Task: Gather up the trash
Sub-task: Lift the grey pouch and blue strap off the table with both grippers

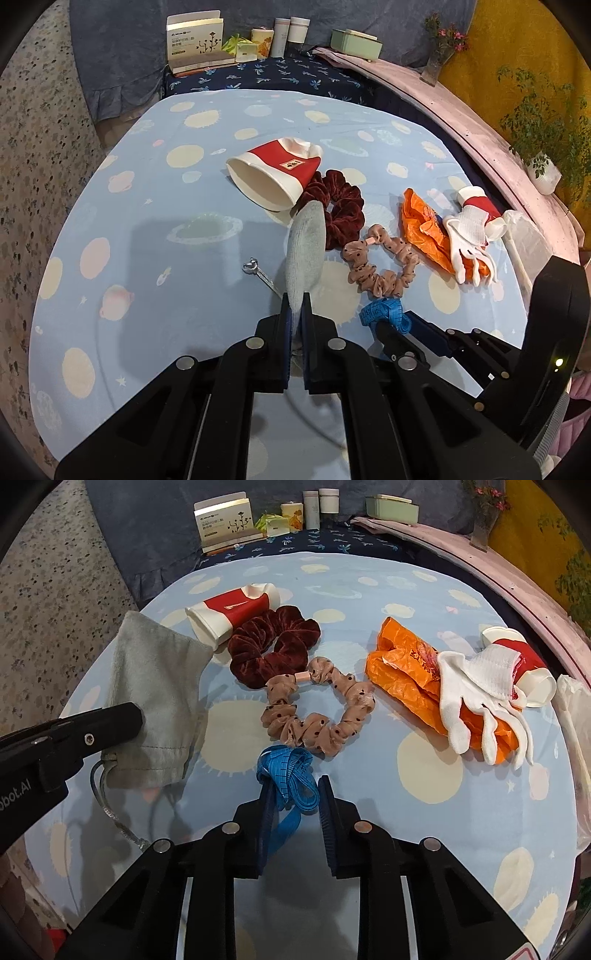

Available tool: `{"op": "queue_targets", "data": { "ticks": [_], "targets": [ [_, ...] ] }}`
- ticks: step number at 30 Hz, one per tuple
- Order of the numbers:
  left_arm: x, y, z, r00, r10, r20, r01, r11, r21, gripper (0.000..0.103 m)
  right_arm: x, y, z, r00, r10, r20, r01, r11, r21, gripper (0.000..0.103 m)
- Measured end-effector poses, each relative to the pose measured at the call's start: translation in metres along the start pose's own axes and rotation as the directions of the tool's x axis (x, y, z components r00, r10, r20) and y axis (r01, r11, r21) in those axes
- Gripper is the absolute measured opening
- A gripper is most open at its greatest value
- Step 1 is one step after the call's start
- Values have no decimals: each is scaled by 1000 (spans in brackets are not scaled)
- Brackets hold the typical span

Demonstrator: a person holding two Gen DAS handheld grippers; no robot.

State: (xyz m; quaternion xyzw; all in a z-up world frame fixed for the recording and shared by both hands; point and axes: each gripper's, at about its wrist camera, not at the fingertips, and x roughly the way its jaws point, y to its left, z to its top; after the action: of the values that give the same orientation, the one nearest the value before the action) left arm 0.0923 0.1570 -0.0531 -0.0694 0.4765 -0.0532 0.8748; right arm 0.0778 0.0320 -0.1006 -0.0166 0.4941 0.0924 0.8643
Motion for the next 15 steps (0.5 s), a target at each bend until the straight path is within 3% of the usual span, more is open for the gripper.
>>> {"op": "queue_targets", "data": {
  "ticks": [15],
  "targets": [
    [-13,-26,-2,1000,-6,22,6,999,43,4,-49,-29,-2,995,-2,101,-7,996,87,21]
  ]
}}
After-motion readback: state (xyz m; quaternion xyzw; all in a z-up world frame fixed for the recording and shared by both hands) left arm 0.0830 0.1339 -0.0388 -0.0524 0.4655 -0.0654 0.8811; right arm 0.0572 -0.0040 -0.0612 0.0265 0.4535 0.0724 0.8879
